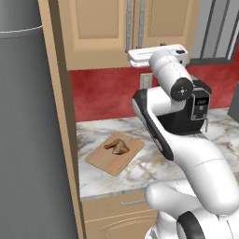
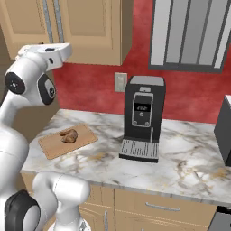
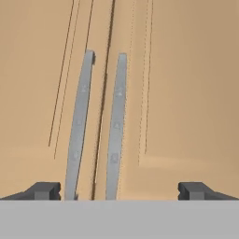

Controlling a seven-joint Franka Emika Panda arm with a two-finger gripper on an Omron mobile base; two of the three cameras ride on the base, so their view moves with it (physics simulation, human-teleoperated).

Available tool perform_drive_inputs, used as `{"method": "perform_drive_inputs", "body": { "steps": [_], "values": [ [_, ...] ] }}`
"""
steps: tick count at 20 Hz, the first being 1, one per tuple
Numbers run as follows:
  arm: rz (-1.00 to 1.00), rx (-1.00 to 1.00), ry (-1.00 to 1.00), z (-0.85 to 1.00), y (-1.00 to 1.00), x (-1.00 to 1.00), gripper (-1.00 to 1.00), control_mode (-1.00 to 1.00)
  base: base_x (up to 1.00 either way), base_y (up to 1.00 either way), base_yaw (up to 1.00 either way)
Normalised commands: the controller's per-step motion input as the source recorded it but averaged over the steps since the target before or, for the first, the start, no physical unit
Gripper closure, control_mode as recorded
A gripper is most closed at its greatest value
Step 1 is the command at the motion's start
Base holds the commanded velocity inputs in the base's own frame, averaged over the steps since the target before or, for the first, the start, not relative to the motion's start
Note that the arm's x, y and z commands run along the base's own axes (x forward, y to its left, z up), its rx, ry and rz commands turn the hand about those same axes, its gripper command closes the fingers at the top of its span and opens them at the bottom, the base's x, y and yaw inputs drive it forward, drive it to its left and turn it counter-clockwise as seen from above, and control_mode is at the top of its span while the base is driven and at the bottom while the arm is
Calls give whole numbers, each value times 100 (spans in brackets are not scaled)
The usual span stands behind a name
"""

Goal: Open the cabinet, retrieve the rolling pin, and place it next to the meat on the cutting board to prepare for tenderizing.

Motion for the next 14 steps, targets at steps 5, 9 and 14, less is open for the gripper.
{"method": "perform_drive_inputs", "body": {
  "steps": [5, 9, 14],
  "values": [
    [-1, 0, 0, 0, 0, 25, -100, -100, 0, 0, 0],
    [0, 0, 0, 0, 0, 22, -100, -100, 0, 0, 0],
    [0, 0, -1, 0, 0, 17, -100, -100, 0, 0, 0]
  ]
}}
